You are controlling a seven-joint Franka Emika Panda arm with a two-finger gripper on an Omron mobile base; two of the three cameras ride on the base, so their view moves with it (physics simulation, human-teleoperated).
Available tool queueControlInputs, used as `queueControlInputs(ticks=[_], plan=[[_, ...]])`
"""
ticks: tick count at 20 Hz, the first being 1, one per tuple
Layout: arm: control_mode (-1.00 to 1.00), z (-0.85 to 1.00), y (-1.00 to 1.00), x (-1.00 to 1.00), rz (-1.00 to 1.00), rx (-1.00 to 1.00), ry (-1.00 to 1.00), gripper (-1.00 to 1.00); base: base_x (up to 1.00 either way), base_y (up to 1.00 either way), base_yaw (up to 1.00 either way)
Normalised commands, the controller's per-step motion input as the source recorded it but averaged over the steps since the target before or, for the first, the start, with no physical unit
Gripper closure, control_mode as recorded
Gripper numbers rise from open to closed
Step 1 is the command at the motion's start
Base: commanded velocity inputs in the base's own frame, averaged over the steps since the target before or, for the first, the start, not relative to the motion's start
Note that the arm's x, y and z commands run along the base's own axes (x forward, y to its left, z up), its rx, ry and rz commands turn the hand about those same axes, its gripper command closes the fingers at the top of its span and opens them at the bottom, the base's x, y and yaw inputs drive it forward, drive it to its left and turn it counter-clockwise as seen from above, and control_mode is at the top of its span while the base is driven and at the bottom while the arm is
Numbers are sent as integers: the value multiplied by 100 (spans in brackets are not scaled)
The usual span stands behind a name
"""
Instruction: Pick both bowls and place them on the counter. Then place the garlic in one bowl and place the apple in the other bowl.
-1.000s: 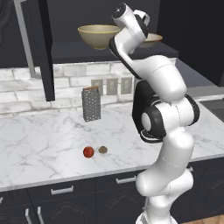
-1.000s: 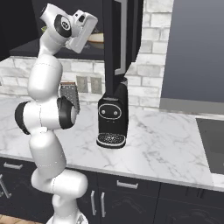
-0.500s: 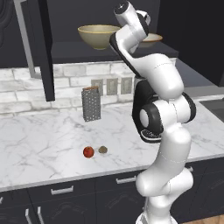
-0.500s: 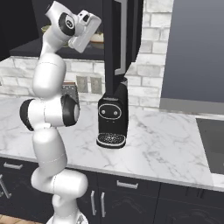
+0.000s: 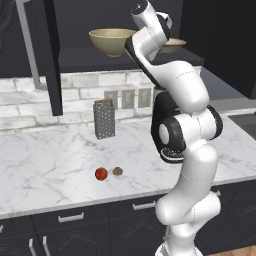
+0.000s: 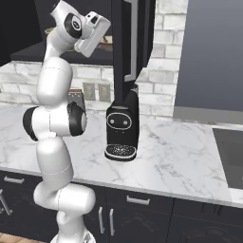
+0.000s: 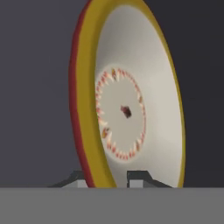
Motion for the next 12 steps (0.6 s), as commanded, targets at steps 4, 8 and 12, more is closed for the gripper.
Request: queueControlInputs(ticks=[4, 8, 12], plan=[[-100, -31, 0, 0, 0, 0, 0, 100, 0, 0, 0], [-100, -6, 5, -36, 0, -1, -6, 100, 0, 0, 0], [-100, 0, 21, -51, 0, -4, -11, 100, 0, 0, 0]])
